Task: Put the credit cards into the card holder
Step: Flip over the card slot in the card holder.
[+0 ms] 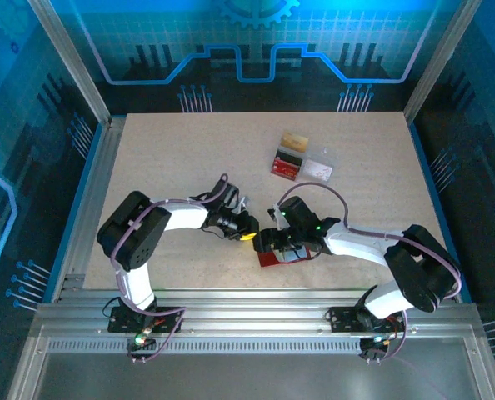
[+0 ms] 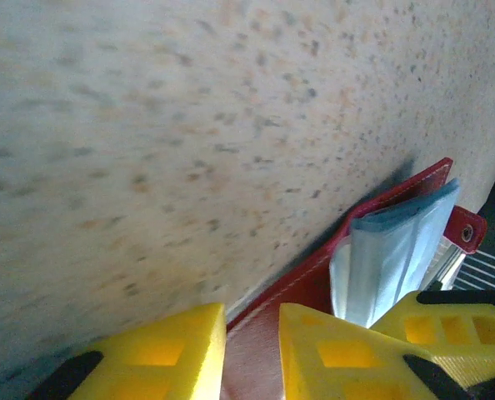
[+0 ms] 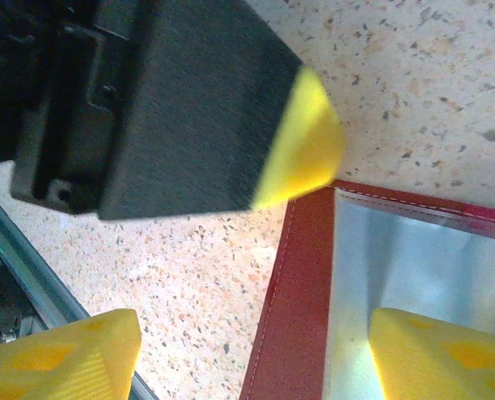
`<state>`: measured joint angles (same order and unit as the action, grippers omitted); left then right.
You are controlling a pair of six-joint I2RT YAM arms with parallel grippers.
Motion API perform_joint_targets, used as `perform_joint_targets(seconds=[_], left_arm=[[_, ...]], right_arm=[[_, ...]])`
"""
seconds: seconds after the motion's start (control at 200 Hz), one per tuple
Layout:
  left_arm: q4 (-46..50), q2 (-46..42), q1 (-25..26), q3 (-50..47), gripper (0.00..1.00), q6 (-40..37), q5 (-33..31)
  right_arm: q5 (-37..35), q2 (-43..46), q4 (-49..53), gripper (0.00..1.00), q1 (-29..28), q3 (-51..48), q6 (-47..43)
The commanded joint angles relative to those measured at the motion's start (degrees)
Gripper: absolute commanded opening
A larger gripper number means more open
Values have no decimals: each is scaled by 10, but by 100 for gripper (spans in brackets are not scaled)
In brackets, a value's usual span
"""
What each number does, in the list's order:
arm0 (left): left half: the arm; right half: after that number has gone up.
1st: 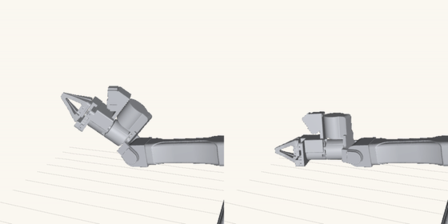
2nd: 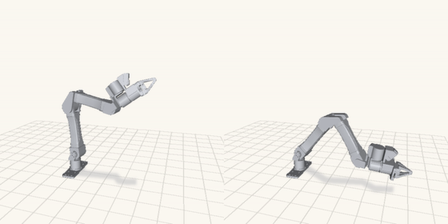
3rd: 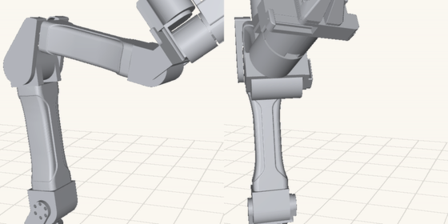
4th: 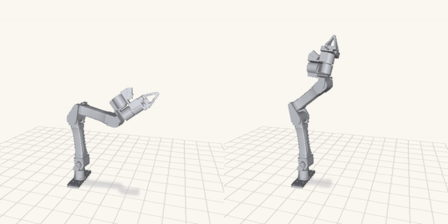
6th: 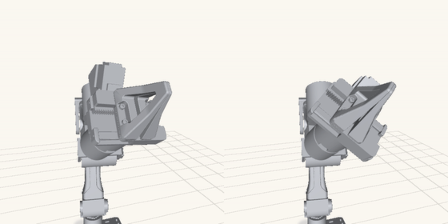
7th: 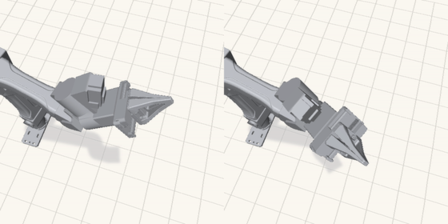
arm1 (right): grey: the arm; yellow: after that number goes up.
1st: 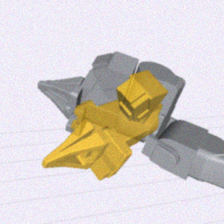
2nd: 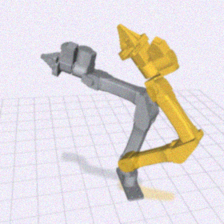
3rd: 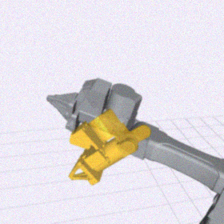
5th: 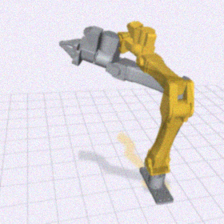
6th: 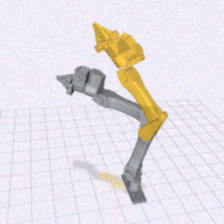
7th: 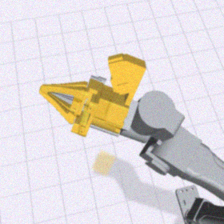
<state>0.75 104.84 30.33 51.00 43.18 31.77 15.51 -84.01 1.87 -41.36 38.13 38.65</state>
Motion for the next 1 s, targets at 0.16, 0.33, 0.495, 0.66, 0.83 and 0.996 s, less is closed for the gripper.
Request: perform_joint_targets(seconds=[0.16,0.33,0.495,0.66,0.83,0.996], left_arm=[[43,-82,-31,-13,36,12,-3],[39,-83,-26,-2,36,17,10],[46,-63,10,20,29,9,21],[25,-43,36,9,21,22,20],[-3,-27,49,-20,19,33,21],[-18,-15,55,-43,19,33,22]], right_arm=[[33,-38,-57,82,-21,-16,3],[53,-59,-73,86,-32,-8,-2],[49,-63,-72,88,-31,-7,-2],[33,-53,-64,89,-30,-11,1],[21,-41,-63,90,-25,-16,5],[13,-28,-60,92,-19,-18,8]])
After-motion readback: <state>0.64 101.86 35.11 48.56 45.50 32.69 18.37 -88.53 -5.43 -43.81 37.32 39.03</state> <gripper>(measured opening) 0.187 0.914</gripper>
